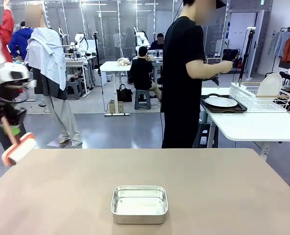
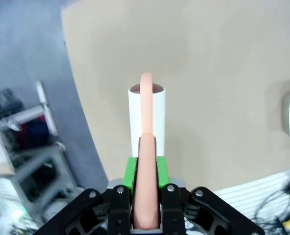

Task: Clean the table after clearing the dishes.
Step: Place the Lint Roller back on top of the Airtight Container.

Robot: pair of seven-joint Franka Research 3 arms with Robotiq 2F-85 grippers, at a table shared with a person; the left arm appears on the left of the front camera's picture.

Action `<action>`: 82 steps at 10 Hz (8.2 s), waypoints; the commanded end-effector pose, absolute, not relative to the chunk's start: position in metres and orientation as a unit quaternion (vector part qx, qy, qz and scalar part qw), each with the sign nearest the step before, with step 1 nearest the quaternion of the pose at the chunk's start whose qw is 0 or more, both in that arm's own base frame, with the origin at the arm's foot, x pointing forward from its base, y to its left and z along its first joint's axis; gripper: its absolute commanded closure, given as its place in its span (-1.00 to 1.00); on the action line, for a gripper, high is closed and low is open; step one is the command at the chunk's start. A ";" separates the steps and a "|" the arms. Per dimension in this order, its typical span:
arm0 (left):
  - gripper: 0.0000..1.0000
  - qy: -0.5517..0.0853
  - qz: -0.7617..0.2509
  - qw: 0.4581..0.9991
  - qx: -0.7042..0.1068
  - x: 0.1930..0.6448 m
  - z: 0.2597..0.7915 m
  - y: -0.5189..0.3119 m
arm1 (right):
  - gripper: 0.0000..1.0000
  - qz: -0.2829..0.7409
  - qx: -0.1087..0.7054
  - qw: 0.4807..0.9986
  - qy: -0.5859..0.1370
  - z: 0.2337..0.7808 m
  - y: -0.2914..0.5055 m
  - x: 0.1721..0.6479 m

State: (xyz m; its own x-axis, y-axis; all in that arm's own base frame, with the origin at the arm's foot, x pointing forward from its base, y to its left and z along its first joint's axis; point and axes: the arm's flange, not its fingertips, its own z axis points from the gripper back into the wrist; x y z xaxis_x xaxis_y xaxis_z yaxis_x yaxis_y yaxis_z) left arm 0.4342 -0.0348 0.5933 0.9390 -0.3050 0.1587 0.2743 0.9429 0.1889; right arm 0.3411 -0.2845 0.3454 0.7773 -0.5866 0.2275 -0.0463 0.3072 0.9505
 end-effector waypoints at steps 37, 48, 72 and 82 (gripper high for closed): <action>-0.17 0.072 -0.689 0.720 -0.041 0.496 0.397 -0.391 | -1.00 -0.178 0.558 0.759 -0.285 0.347 -0.283 0.340; -1.00 -0.038 -0.662 0.745 -0.070 0.487 0.434 -0.336 | -1.00 -0.178 0.558 0.759 -0.285 0.347 -0.283 0.340; -1.00 -0.348 0.055 0.794 -0.496 0.341 0.389 0.219 | -1.00 -0.178 0.558 0.759 -0.285 0.347 -0.283 0.340; -1.00 -0.329 0.065 0.795 -0.506 0.335 0.383 0.233 | -1.00 -0.178 0.558 0.759 -0.285 0.347 -0.283 0.340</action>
